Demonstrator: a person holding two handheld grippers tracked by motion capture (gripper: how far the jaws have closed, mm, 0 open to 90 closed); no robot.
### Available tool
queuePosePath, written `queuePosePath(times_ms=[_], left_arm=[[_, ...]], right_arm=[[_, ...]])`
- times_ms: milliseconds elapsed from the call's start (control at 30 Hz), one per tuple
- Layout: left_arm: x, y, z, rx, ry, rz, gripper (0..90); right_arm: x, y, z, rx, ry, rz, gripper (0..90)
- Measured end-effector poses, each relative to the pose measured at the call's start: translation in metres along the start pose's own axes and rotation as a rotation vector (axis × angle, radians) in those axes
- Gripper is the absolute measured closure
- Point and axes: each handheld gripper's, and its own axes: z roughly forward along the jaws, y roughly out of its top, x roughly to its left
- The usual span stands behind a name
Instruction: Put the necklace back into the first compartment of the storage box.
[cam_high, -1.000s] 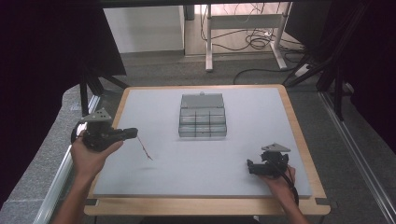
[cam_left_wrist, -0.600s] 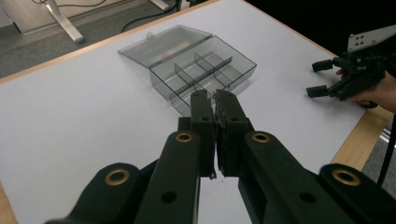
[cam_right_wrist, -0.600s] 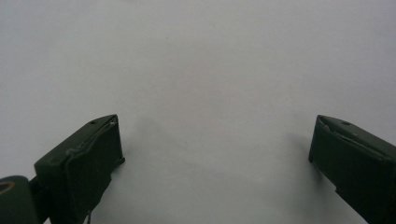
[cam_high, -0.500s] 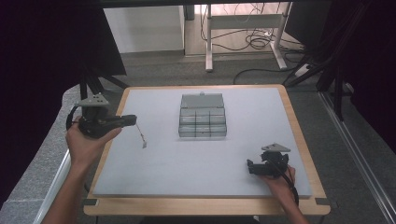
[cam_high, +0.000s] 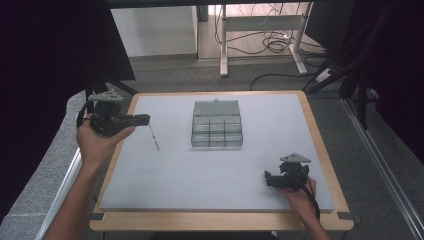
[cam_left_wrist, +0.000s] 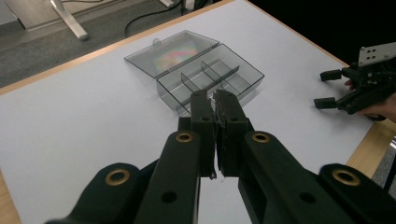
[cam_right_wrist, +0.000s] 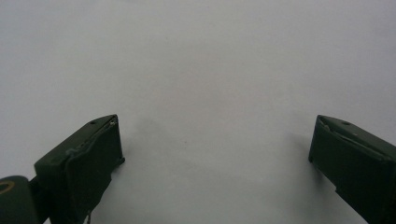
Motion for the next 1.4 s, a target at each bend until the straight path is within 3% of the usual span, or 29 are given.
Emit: queuePosePath(times_ms=[333, 633, 1400], left_arm=[[0.002, 0.023, 0.02, 0.014, -0.001, -0.003, 87.7], [-0.005, 0.044, 0.039, 0.029, -0.001, 0.012, 87.8], [-0.013, 0.071, 0.078, 0.08, 0.005, 0.028, 87.9]], right_arm=[[0.0, 0.0, 0.0, 0.0, 0.001, 0.002, 2.3], [0.0, 0.0, 0.0, 0.001, 0.001, 0.003, 2.2], [0.0, 0.0, 0.0, 0.001, 0.002, 0.003, 2.2]])
